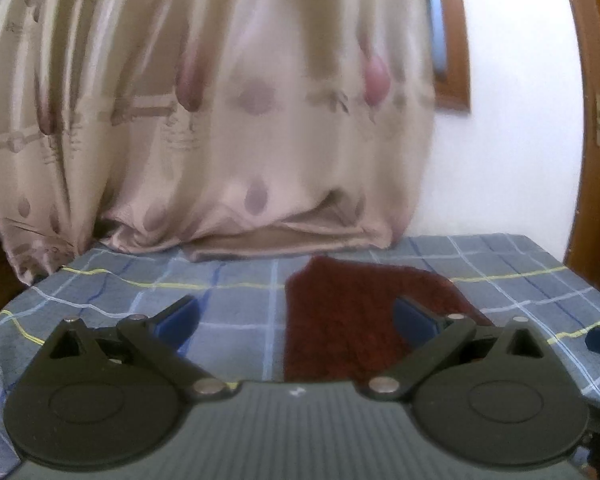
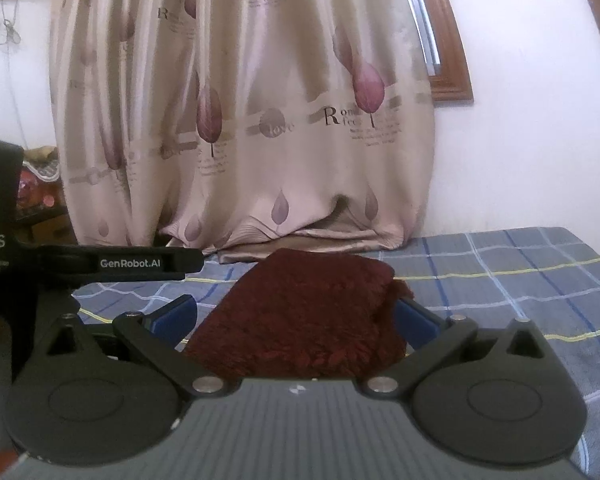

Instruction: Fold small clothes

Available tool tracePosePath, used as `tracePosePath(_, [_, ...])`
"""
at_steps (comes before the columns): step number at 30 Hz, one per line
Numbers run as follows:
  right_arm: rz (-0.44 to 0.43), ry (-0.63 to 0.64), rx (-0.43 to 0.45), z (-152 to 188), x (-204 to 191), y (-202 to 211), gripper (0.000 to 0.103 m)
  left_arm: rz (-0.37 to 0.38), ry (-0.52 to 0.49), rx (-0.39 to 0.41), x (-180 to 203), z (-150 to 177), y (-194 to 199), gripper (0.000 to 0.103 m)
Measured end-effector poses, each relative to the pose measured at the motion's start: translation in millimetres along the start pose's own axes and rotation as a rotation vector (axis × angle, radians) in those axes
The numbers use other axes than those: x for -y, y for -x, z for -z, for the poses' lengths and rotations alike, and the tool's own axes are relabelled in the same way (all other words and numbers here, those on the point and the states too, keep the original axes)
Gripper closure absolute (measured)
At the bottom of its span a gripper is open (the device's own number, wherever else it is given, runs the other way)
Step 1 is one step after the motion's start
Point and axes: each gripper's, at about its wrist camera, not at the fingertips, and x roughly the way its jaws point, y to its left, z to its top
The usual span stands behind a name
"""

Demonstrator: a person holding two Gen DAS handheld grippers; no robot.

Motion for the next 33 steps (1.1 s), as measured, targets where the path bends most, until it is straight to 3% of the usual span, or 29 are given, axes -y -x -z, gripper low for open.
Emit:
tracePosePath(9, [-0.014,0.028,0.017,-4.3,-9.4,6.1,0.0,-0.067,-0.046,0.012,2.8,2.1,6.9,0.0])
tracePosePath(12, [-0.018,0.034,0.019,-5.5,-12.4,6.5,0.0,-0.02,-0.033,0.004,-0.5,4.0,8.3,0.0])
tracePosePath(18, [-0.015,0.04,0.021,-5.3,-14.9,8.2,0.0,-0.008,-0.032,0.004,-0.1,6.8,12.9,0.0])
tracePosePath(33, [-0.012,0.053,0.017,-5.8,-15.4,10.2,0.0,-0.037,-0.013,0.0,-1.1,9.8,12.2,0.0])
